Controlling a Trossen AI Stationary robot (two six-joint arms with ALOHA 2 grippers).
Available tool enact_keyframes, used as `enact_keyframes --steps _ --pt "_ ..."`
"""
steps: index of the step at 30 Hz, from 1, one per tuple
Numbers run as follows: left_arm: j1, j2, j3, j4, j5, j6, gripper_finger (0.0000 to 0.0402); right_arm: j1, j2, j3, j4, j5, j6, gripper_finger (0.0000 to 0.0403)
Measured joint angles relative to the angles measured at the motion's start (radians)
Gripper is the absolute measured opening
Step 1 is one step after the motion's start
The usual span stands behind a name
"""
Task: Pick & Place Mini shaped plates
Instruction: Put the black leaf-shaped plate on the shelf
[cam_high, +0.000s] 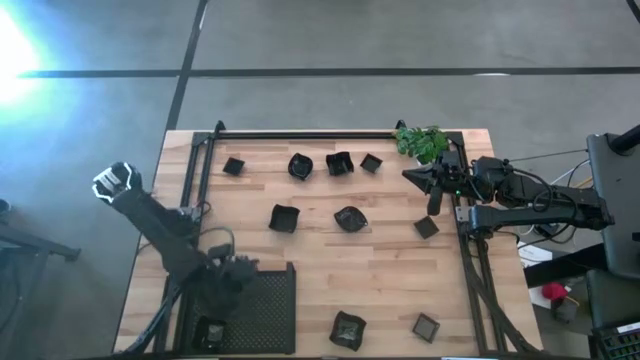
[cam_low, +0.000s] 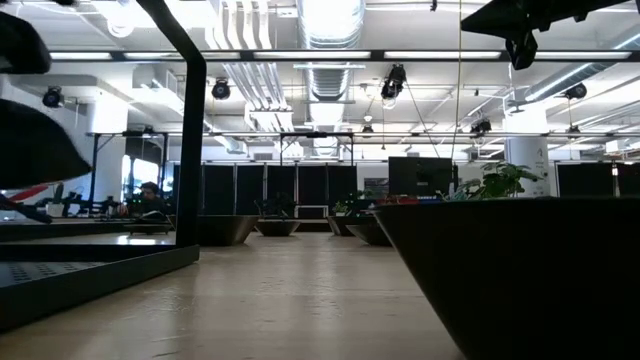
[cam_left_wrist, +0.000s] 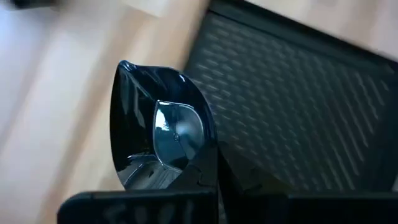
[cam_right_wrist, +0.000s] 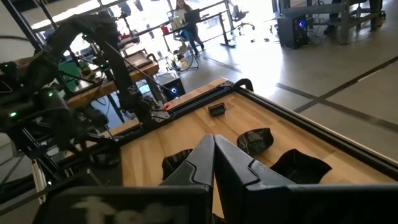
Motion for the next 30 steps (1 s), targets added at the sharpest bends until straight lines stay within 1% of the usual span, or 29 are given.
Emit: enact_keyframes --steps 5,9,16,20,30 --pt "-0.063 0.064 0.001 0.016 0.052 0.014 0.0 0.0 0.0 0.0 -0.001 0.0 0.0 0.0008" --pt "-0.093 0.119 0.001 0.054 0.065 0.04 0.0 0.0 0.0 0.0 -0.002 0.0 0.0 0.0008" --pt "-0.103 0.192 0.002 0.082 0.134 0.057 0.0 0.0 0.0 0.0 -0.003 0.0 0.0 0.0008" --pt "-0.104 0.201 0.002 0.084 0.145 0.081 0.0 0.0 0.0 0.0 -0.005 0.0 0.0 0.0008" --pt "-0.104 0.198 0.0 0.084 0.167 0.076 0.0 0.0 0.0 0.0 -0.027 0.0 0.0 0.0008"
